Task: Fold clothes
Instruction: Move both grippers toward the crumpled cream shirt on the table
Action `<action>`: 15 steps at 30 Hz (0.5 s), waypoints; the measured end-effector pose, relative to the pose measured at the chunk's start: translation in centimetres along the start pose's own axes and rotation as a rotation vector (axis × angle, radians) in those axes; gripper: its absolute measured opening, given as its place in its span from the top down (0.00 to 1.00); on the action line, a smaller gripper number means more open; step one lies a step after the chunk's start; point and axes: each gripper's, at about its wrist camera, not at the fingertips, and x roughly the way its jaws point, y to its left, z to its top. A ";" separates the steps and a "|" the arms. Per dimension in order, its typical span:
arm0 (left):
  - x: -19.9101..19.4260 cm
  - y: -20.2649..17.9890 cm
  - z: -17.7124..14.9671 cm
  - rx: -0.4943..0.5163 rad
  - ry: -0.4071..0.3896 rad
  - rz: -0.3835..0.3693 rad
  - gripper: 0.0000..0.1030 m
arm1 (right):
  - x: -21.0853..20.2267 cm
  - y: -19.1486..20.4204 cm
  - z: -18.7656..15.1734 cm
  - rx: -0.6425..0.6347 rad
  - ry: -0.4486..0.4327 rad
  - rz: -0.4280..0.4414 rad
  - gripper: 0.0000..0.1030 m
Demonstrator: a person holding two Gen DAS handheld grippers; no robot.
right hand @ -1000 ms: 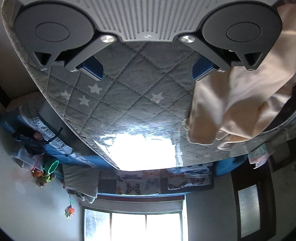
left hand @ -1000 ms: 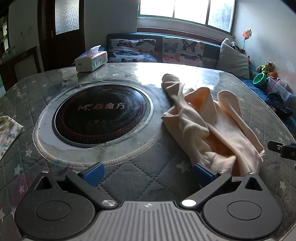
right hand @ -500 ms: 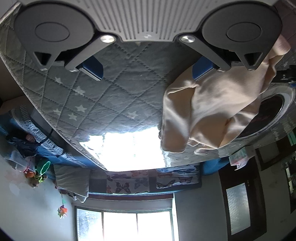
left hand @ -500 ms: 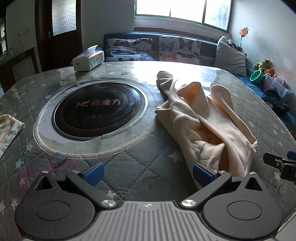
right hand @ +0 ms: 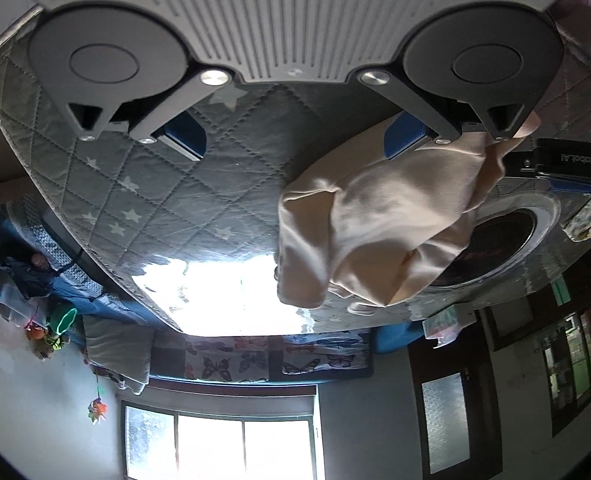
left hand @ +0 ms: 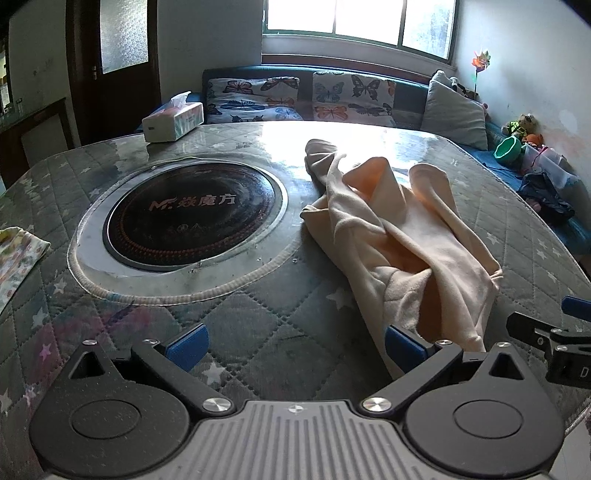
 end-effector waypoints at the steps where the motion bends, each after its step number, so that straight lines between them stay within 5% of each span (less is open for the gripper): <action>1: 0.0 0.0 0.0 0.001 0.000 -0.001 0.00 | -0.1 0.1 0.0 -0.002 -0.001 0.002 0.00; 15: -0.4 -0.4 -0.6 0.019 -0.001 -0.003 0.00 | -1.0 1.2 -0.1 -0.030 -0.012 0.026 0.00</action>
